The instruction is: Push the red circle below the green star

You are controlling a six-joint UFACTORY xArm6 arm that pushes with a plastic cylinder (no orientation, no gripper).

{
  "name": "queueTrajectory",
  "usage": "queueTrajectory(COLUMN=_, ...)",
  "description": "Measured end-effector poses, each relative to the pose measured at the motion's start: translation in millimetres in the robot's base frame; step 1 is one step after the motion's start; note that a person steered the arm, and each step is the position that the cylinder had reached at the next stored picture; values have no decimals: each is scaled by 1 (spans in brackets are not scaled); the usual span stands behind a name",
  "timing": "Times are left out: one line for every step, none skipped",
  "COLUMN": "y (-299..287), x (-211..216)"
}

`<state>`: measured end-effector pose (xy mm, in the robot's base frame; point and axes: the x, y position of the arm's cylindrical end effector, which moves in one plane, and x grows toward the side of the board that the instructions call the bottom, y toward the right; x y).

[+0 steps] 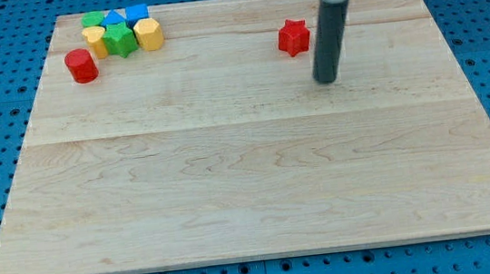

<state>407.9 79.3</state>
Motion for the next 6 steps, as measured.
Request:
queueTrajectory(y=-152, x=-10)
queueTrajectory(y=-298, x=-28)
queueTrajectory(y=-383, x=-71)
queueTrajectory(y=-359, x=-82)
queueTrajectory(y=-319, x=-81)
queueTrajectory(y=-365, x=-90)
